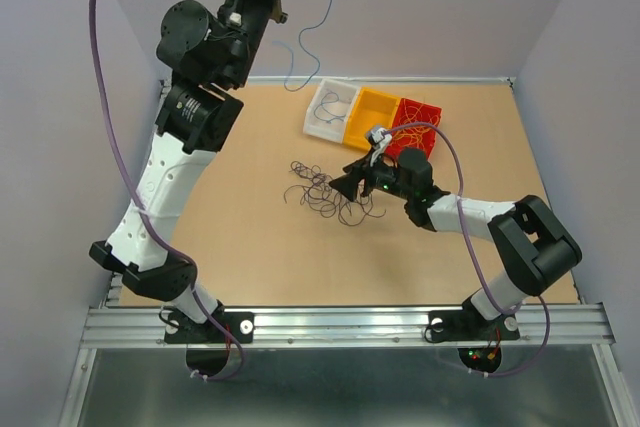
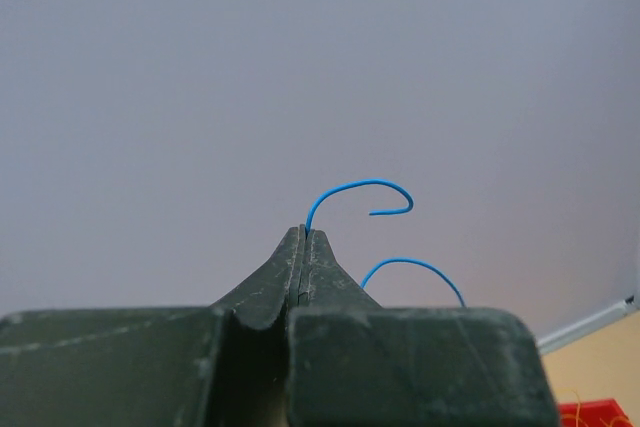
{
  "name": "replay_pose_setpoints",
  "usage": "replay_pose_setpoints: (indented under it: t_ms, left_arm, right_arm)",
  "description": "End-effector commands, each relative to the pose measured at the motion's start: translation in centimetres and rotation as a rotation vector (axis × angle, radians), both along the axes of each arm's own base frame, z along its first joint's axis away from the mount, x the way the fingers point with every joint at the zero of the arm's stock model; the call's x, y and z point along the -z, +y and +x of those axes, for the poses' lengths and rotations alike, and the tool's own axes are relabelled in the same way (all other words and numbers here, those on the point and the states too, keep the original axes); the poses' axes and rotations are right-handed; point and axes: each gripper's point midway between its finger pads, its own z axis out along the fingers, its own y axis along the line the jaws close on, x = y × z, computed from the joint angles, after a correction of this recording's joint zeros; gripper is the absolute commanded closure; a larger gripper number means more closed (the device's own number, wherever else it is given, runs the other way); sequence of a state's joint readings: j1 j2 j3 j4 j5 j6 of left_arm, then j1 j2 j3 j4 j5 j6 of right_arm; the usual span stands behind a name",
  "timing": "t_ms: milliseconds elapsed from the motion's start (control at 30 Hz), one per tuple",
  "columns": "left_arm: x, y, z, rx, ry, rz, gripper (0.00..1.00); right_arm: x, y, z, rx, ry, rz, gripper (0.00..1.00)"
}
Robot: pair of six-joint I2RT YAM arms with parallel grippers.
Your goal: Untangle the cables
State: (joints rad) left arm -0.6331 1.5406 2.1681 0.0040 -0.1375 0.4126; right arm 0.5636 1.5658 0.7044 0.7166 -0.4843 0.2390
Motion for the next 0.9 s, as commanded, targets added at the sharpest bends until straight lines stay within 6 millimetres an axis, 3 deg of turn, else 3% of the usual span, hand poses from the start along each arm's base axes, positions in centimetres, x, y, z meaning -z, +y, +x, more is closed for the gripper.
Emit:
replay_pose_setpoints:
  t_ms: [0,100,133,367,533,700,867]
  left_arm:
    - [-2.7,0.1,0.7,-0.048,-0.109,-0.045,1.00]
    - [-1.4,-0.7,3.0,-0.095,-0.097,-0.020,1.00]
    - [0.1,-1.5,4.8,-0.121,-0.071,0.002,1.00]
    - [4.8,-3.3,11.1,-0.269,-0.036,0.087,1.00]
    - [9.0,-5.1,14.8,-0.296,-0.013,0.154,1.00]
    - [12.3,-5.4,17.9,-0.320,0.016,0.185,1.00]
    - [18.4,-6.0,21.3,-0.317,0.106,0.250,1.00]
  right_arm:
    - [-1.1,-0.6,0.8,0.070,-0.049,0.024,0.28]
    - [-1.8,-1.6,1.2,0.140,-0.063,0.039,0.28]
    - [-1.9,-1.9,1.3,0.166,-0.062,0.046,0.28]
    - [-3.5,-7.0,2.8,0.483,-0.057,0.114,0.29]
    - [-5.0,-9.7,2.0,0.592,-0.075,0.168,0.30]
    - [-5.7,-13.0,1.5,0.743,-0.084,0.222,0.31]
    - [-6.8,-14.8,0.2,0.787,-0.120,0.261,0.32]
